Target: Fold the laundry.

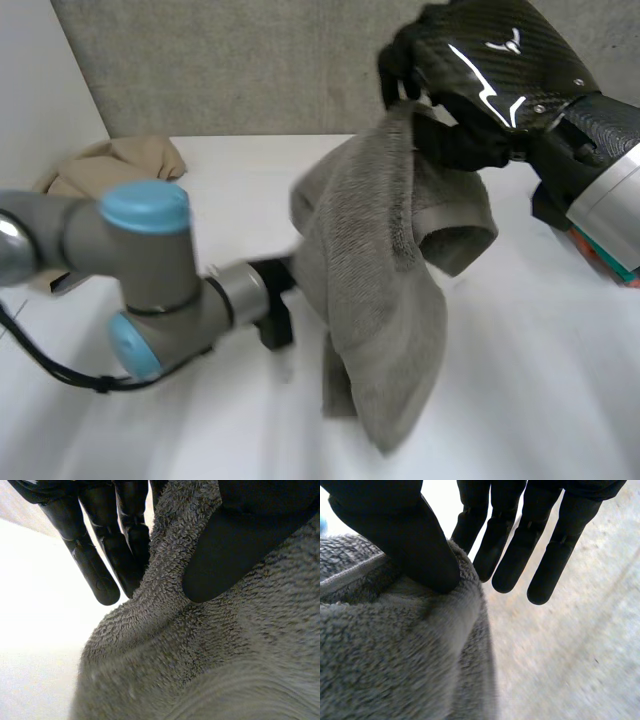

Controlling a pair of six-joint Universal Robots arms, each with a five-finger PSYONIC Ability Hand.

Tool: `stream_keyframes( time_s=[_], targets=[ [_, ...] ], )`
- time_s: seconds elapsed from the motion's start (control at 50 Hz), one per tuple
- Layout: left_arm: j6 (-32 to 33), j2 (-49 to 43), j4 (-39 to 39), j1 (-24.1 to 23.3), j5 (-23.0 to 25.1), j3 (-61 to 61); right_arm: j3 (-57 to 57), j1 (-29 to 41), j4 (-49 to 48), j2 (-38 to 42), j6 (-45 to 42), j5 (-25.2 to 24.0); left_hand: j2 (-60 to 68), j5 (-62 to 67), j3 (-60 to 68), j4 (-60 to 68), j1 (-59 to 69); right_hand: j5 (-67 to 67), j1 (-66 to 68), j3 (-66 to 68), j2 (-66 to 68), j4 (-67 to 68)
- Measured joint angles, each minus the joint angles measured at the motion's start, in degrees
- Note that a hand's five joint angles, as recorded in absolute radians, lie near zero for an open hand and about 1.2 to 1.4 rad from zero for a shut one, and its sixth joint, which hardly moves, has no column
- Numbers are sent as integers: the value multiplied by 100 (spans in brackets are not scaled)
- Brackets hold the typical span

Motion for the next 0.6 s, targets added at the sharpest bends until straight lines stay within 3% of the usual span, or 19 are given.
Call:
stream_keyframes(
  time_s=[0.14,0.32,0.36,0.38,0.4,0.42,0.44,0.52,0.6],
  targets=[
    [766,925,-33,870,-616,-148,151,-783,505,187,-850,-172,23,0,29,0,0,0,0,0,0,0],
    [1682,1596,-36,1041,-672,-140,570,-839,2022,909,-2730,-240,45,0,49,2,0,-101,-49,-151,-136,-169],
    [1780,1666,-32,1023,-665,-143,656,-740,2265,1072,-3062,-210,45,0,50,3,0,-1096,-1100,-1288,-1285,-1305],
    [1865,1711,-28,999,-660,-153,748,-585,2560,1292,-3496,-151,46,0,58,4,0,-2908,-2882,-2906,-2976,-2925],
    [1880,1717,-28,994,-660,-155,762,-558,2603,1327,-3563,-140,46,0,63,5,0,-3144,-3111,-3132,-3324,-3150],
    [1961,1744,-24,960,-657,-167,820,-400,2830,1521,-3919,-60,46,0,68,8,0,-4594,-4406,-4641,-4722,-4678],
    [2023,1749,-25,934,-655,-173,821,-332,2895,1596,-4038,-9,49,0,69,16,0,-5046,-4803,-5142,-5183,-5138],
    [2292,1739,-34,829,-655,-189,645,-131,2849,1784,-4111,299,54,0,70,25,0,-5378,-5014,-5582,-5532,-5637],
    [2647,1741,-69,724,-655,-215,30,-59,2323,1777,-3251,761,54,0,70,26,0,-5378,-5014,-5582,-5533,-5638]
  ],
)
